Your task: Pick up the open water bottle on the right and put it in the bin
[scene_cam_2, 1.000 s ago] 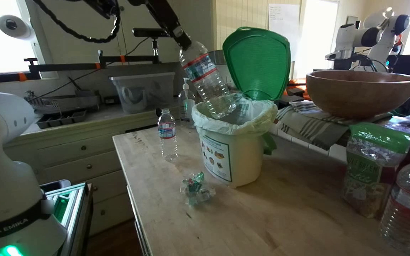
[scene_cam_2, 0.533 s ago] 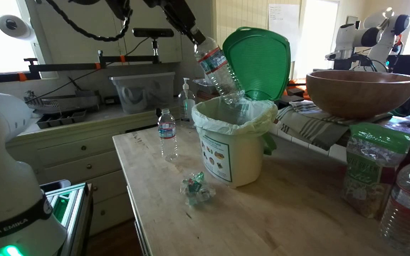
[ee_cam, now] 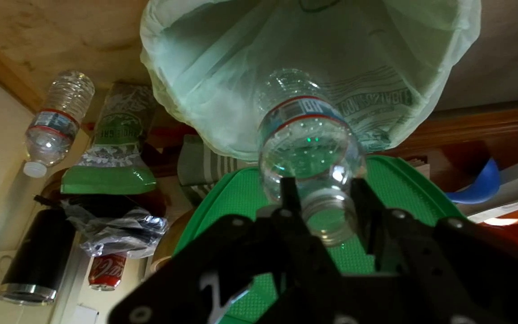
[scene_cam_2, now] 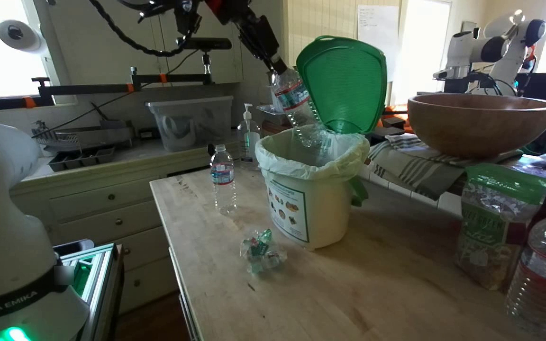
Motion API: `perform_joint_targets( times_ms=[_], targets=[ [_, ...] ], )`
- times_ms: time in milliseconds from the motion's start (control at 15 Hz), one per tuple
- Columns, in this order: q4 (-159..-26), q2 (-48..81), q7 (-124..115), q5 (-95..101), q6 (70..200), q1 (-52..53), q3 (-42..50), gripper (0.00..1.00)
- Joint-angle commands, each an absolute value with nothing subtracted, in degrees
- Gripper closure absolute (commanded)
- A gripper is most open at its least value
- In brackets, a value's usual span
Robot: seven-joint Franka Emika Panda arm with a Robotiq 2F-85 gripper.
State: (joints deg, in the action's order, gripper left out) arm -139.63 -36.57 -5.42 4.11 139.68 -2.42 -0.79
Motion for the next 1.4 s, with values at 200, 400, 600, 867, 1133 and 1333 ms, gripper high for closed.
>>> perform_joint_targets(
  times_ms=[200,400,600,867,1133,1333],
  targets=[
    [-136.86,-30.88,-2.87,0.13,139.64,-0.55,0.93,0.92],
    [-136.45,-29.51,-3.19,-0.47,139.47,-0.6,0.94,0.42],
    [-136.16,-28.74,-3.2,-0.84,139.39,-0.61,0.94,0.21],
    [-136.16,-29.19,-3.78,-0.49,138.74,-0.89,0.49,0.0],
    [-136.59,-29.6,-4.05,0.53,139.23,-1.43,-0.04,0.0],
    [-136.57,-29.64,-4.06,0.54,139.2,-1.43,-0.09,0.0]
  ],
)
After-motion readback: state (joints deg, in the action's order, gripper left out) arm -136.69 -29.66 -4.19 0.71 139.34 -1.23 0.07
